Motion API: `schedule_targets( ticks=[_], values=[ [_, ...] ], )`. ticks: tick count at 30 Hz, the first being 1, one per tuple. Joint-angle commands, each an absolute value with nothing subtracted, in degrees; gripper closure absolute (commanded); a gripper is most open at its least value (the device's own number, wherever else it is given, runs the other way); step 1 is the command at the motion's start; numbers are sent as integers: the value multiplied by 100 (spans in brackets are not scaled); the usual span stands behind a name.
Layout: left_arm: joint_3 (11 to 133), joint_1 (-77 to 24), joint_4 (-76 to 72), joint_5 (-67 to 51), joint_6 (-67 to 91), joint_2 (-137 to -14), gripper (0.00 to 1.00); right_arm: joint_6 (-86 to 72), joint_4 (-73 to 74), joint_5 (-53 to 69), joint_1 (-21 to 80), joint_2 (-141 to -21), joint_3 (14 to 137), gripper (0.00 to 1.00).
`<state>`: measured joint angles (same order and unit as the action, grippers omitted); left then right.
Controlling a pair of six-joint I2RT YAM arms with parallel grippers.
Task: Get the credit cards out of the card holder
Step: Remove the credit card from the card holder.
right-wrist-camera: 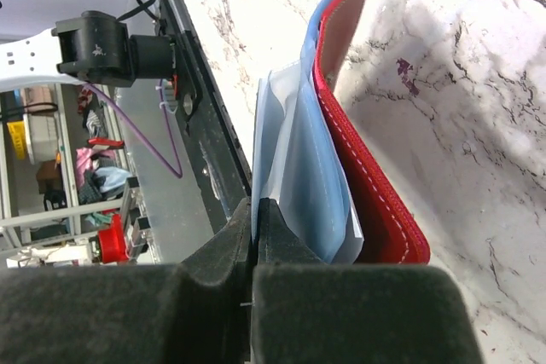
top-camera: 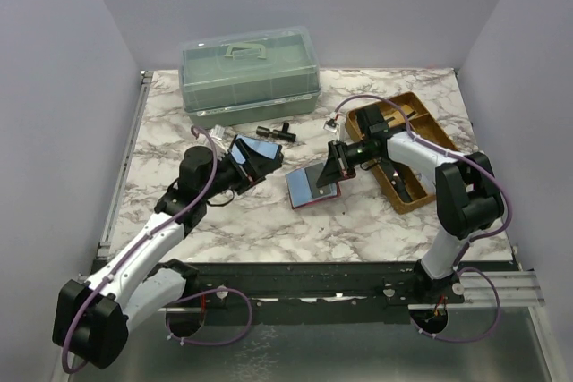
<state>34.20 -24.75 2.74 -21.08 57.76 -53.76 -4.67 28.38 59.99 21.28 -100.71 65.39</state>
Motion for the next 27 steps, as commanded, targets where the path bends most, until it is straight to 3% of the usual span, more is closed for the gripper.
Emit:
schedule_targets(
  ticks=[1, 9, 15, 27],
  values=[
    [2821, -2398, -1706, -2811, 6784, -5713, 7, -312, 2822, 6117, 2098, -10154, 6510, 100],
    [2918, -2652, -2448, -3316, 6673, -6748, 11, -359, 2690, 6704, 2096, -10286, 6494, 100],
    [2943, -2867, -2900, -3335, 6668, -7283, 13, -308, 2757, 6434, 2100, -10353, 6504, 95],
    [2838, -3015, -3913, -3280, 6876, -8372, 24, -281, 2863, 6200, 2108, -10529, 6569, 95]
  ],
)
